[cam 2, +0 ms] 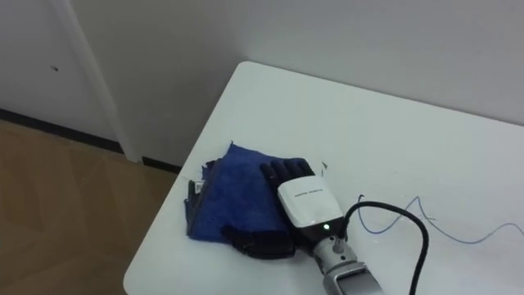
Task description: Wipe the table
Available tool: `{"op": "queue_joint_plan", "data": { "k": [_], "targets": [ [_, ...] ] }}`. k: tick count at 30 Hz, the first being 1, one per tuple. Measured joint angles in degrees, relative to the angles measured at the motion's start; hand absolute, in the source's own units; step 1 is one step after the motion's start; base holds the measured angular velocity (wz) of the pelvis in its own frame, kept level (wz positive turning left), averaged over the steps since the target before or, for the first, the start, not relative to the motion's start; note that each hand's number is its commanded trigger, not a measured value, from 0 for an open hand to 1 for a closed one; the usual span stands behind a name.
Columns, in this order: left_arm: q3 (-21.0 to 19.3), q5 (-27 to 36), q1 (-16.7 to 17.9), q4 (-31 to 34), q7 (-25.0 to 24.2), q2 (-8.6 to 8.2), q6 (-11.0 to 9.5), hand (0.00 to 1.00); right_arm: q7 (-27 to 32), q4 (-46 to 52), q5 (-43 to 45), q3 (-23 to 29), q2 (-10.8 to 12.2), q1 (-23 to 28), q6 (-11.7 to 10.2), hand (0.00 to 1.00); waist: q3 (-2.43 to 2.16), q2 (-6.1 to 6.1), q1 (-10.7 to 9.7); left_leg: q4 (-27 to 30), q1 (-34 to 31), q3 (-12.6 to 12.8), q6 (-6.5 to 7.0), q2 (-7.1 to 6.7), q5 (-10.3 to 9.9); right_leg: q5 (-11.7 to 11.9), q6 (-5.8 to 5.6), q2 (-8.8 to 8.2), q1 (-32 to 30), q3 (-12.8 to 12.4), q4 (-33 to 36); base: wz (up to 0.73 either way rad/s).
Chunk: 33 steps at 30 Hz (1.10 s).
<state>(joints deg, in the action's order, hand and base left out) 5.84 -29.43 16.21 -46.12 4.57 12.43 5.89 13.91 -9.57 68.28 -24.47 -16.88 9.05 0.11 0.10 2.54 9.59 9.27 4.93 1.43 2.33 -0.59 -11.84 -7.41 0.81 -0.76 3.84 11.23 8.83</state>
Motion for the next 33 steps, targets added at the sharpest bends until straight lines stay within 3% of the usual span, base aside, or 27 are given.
{"op": "queue_joint_plan", "data": {
  "k": [4,12,16,22,28,33],
  "targets": [
    [0.0,0.0,0.1,0.0,-0.1,-0.04,0.0,0.00,1.9,0.7,-1.2,1.1,0.6,-0.7,-0.1,1.00,-0.06,-0.08,-0.1,0.1,0.0,-0.1,0.10,-0.04,-0.1,0.0,-0.03,-0.07,0.1,0.1,0.0,0.01],
    [-0.2,0.1,0.1,-0.6,0.1,-0.21,-0.4,0.00,4.9,-1.1,-5.5,1.2,0.9,-1.5,-3.8,1.00,-0.11,0.10,-0.8,0.0,0.5,-0.3,0.11,-0.10,-0.1,-0.1,-0.20,-0.10,0.7,0.0,-0.1,0.01],
    [-0.3,0.1,0.2,-1.1,0.0,-0.21,-0.5,0.00,4.9,-1.7,-5.5,1.2,0.9,-2.0,-4.3,1.00,-0.13,0.41,-1.1,0.0,0.6,-0.7,0.16,-0.16,-0.1,-0.2,-0.29,-0.11,1.0,-0.1,-0.2,0.05],
    [-0.3,0.0,0.2,-1.1,-0.2,-0.31,-0.3,0.00,4.8,-2.2,-5.8,1.3,0.9,-2.4,-4.3,1.00,-0.15,0.37,-1.1,0.2,0.7,-0.7,0.19,-0.19,-0.1,-0.2,-0.29,-0.12,1.1,0.0,-0.2,0.00],
    [0.0,0.1,0.3,-1.1,-0.1,-1.16,0.5,0.00,5.0,-5.7,-12.3,0.9,1.4,-4.0,-4.2,1.00,0.00,-0.72,-0.1,0.2,1.8,-0.4,0.22,-0.08,-0.2,-0.2,-0.29,-0.06,1.9,-0.1,0.0,-0.02],
    [-0.1,0.1,0.8,-1.0,0.2,-2.77,1.8,0.00,3.1,-8.1,-17.3,1.0,3.8,-6.6,-1.2,1.00,0.10,-1.85,0.4,0.2,1.9,-0.6,0.23,-0.10,-0.3,-0.2,-0.29,-0.14,1.9,-0.3,0.3,-0.04]
  ]
}}
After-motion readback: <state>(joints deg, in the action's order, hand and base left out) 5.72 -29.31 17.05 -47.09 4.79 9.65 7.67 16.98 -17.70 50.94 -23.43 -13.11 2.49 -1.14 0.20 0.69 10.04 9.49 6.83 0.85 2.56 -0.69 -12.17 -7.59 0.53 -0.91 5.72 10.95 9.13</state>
